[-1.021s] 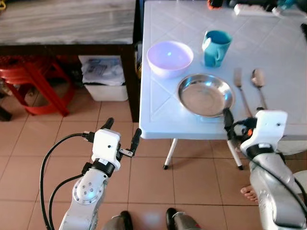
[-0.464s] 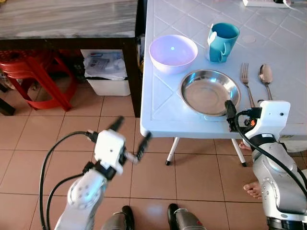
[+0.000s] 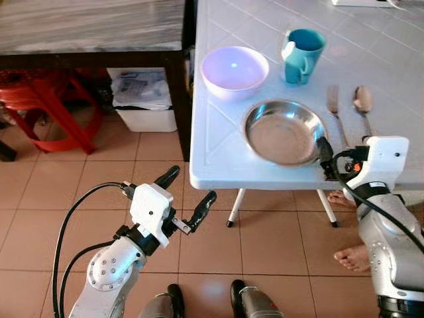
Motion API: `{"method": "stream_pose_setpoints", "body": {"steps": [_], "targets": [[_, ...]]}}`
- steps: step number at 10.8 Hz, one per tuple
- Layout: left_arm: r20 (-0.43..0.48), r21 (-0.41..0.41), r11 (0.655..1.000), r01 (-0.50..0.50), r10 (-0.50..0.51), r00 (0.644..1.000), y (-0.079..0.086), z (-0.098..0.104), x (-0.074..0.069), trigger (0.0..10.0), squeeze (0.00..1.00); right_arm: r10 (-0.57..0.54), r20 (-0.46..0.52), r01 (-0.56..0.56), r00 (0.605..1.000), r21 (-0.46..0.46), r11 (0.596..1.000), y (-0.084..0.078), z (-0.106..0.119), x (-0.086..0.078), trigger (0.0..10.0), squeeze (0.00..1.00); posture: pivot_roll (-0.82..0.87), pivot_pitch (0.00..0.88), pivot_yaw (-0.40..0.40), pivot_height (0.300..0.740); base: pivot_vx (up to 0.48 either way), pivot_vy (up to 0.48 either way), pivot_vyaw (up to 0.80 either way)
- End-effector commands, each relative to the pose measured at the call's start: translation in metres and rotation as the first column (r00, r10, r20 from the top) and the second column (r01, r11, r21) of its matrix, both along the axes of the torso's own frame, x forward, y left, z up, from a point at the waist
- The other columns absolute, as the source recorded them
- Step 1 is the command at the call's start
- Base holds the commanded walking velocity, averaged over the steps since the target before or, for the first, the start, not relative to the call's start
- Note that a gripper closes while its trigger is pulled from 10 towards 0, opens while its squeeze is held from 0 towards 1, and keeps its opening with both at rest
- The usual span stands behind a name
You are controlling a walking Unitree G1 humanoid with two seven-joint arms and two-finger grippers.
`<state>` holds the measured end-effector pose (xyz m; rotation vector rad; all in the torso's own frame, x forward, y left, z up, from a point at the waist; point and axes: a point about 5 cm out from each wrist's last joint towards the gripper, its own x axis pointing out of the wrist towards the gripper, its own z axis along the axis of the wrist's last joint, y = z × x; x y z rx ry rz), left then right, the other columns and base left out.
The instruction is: Setting the table
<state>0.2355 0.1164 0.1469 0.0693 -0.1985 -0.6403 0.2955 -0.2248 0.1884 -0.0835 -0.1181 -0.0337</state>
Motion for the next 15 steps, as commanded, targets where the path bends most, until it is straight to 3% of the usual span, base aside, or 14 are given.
{"method": "stream_pose_setpoints", "body": {"steps": [1,5,9,12,15], "targets": [[-0.007,0.008,1.000,0.011,-0.011,1.000,0.001,0.000,-0.003,10.0,0.00,0.001,-0.011,-0.001,1.000,0.007,1.000,-0.004,-0.001,0.000,10.0,0.00,-0.12,0.317,0.017,0.740,0.000,0.000,0.00],[0.003,-0.002,1.000,-0.014,0.014,1.000,0.001,0.003,0.000,10.0,0.00,0.011,0.027,-0.011,1.000,0.023,1.000,-0.003,0.009,0.007,10.0,0.00,-0.11,0.311,0.018,0.740,0.000,0.000,0.00],[0.007,0.015,1.000,-0.008,0.008,1.000,0.001,0.005,0.001,10.0,0.00,0.105,0.012,-0.105,0.994,0.212,0.972,0.005,0.011,0.010,10.0,0.00,-0.11,0.310,0.029,0.740,0.000,0.000,0.00],[0.002,0.014,1.000,-0.006,0.006,1.000,0.000,0.006,0.000,10.0,0.00,0.229,-0.006,-0.219,0.974,0.256,0.942,0.011,0.010,0.012,10.0,0.00,-0.11,0.322,0.035,0.740,0.000,0.000,0.00],[0.000,0.010,1.000,-0.010,0.010,1.000,-0.001,0.006,0.000,10.0,0.00,0.257,-0.034,-0.236,0.966,0.289,0.928,0.012,0.007,0.016,10.0,0.00,-0.11,0.327,0.030,0.740,0.000,0.000,0.00]]}}
